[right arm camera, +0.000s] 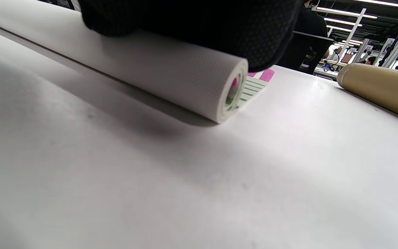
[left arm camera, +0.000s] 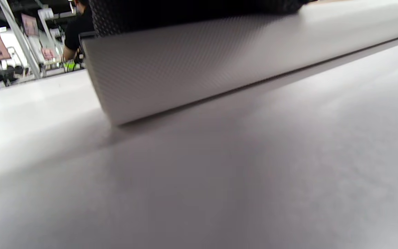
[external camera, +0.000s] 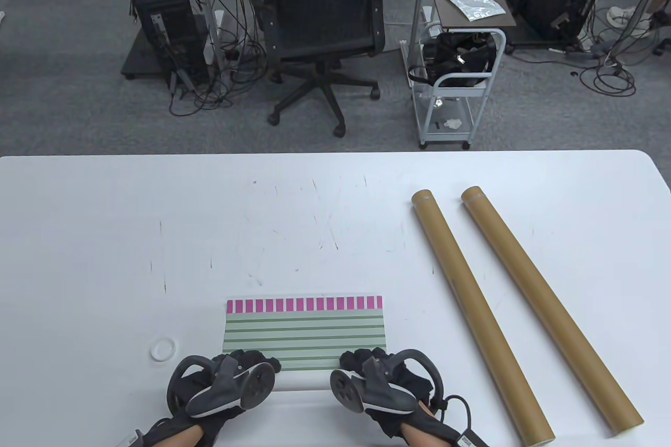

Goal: Roll up mouse pads and store in mailing tubes

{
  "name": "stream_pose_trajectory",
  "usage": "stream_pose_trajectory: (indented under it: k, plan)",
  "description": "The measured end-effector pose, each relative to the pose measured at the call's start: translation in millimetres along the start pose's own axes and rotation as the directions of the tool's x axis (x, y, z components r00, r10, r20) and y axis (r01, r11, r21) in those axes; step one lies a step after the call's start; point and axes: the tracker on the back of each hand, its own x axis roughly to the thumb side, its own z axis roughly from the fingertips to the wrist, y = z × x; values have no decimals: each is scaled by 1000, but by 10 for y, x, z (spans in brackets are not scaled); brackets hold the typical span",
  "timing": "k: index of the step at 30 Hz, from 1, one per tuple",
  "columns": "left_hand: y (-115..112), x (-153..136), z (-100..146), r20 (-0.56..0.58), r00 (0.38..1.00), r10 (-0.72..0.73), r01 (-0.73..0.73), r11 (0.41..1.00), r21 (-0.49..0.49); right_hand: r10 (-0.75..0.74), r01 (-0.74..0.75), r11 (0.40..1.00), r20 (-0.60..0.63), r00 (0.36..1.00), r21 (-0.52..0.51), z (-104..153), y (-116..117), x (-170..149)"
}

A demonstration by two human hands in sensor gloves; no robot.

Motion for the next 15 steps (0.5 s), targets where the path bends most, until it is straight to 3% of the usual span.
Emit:
stream_pose_trajectory:
  k: [3,6,9,11,15]
  plan:
    - [38,35,59,9,999,-52,51,997,56,-9,9,1000,-4,1000,11,-14,9,-10]
    - [-2,44,37,1,996,-85,85,995,44,-3,3,1000,-5,1000,15,-16,17,-3]
    - [-31,6,-3,-10,1000,-29,29,1000,2,18,-18,1000,5,1000,7,-20,4,-3]
    - [-50,-26,-42,-14,1000,-15,15,999,-32,18,-19,998,-10,1000,-52,14,-31,-22]
    - [-60,-67,-74,-21,999,41,-42,997,-72,11,-12,999,-33,999,-32,6,-26,-10]
